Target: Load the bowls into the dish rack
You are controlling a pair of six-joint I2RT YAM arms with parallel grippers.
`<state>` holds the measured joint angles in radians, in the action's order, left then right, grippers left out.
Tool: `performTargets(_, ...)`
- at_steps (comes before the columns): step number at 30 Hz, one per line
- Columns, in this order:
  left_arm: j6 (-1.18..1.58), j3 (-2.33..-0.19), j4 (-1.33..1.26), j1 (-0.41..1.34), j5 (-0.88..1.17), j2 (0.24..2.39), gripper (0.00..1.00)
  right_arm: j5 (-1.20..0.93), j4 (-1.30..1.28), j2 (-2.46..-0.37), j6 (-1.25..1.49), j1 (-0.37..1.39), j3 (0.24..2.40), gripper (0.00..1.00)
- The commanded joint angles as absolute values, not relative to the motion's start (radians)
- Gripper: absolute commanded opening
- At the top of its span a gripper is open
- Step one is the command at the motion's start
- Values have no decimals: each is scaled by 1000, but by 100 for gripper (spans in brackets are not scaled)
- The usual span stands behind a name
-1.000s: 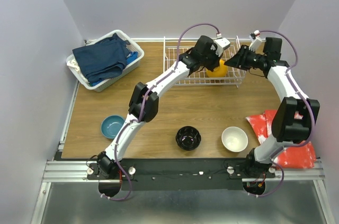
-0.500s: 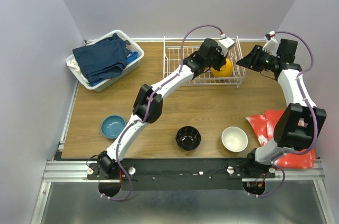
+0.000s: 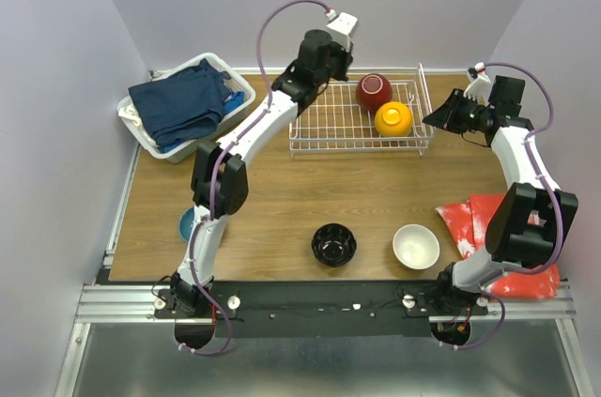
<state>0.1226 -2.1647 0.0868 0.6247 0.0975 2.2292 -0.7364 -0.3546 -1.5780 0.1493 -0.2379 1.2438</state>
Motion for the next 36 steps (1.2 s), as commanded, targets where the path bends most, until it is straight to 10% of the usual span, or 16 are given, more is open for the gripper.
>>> performTargets(1,130,-2120,106,581,-46,2278,0,-680,-368,-1603,81,-244,1304,15)
performTargets(36,57,-2425,-117,681,-35,2658,0,-528,-342,-1611,104,-244,1327,13)
